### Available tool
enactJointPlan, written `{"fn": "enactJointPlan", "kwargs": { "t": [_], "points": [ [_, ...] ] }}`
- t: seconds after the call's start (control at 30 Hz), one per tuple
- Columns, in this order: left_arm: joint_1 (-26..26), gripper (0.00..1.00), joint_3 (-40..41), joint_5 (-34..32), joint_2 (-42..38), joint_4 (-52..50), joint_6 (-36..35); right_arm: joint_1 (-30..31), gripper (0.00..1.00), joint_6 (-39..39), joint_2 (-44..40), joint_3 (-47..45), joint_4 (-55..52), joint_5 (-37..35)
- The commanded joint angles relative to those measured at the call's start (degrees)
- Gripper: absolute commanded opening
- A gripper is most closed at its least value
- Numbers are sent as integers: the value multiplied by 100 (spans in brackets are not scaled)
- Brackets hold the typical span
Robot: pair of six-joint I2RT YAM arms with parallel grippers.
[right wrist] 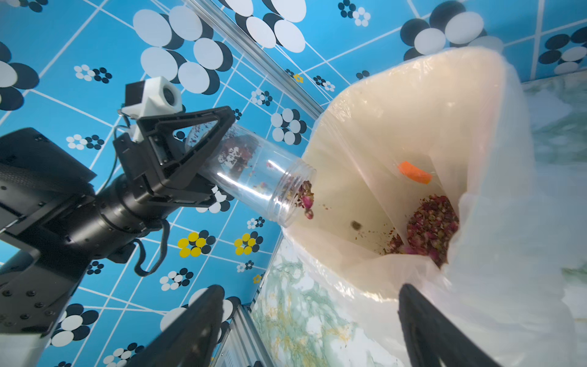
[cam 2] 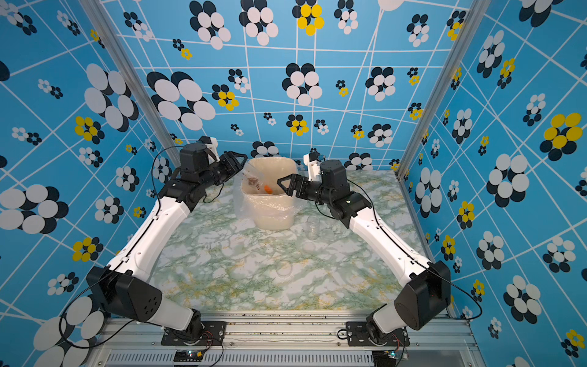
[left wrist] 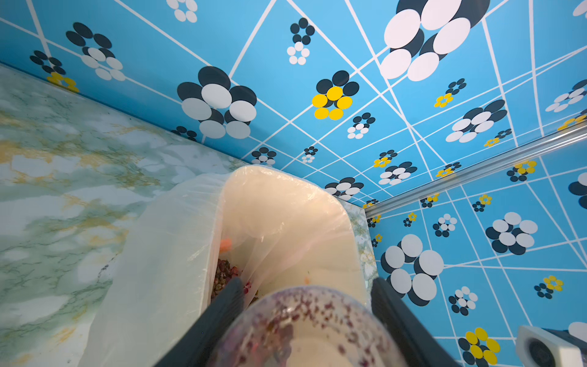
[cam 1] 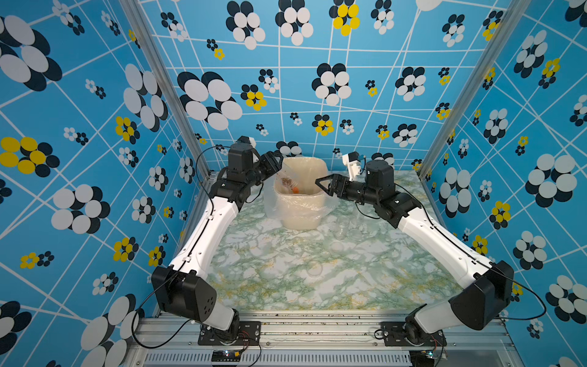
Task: Empty the moldy dried flower tea in the jars
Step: Pour the moldy dried flower tea into the trash bin.
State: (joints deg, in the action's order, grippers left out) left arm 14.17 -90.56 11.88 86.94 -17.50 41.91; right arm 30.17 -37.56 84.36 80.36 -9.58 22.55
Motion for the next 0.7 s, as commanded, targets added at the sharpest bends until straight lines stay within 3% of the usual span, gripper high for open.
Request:
{"fn": "enactJointPlan", "kwargs": {
  "t": [0.0, 0.53, 0.67],
  "points": [
    [167, 0, -334, -488, 55, -269, -581, -38, 89, 389, -331, -264, -275, -322],
    [1745, 0, -1811, -3718, 1047, -1431, -3794, -64, 92, 894, -1275, -1301, -780, -1088],
    [2022, 0, -2125, -4210, 1385, -1529, -4252, -69, 92, 935, -1384, -1395, -832, -1180]
  ]
}}
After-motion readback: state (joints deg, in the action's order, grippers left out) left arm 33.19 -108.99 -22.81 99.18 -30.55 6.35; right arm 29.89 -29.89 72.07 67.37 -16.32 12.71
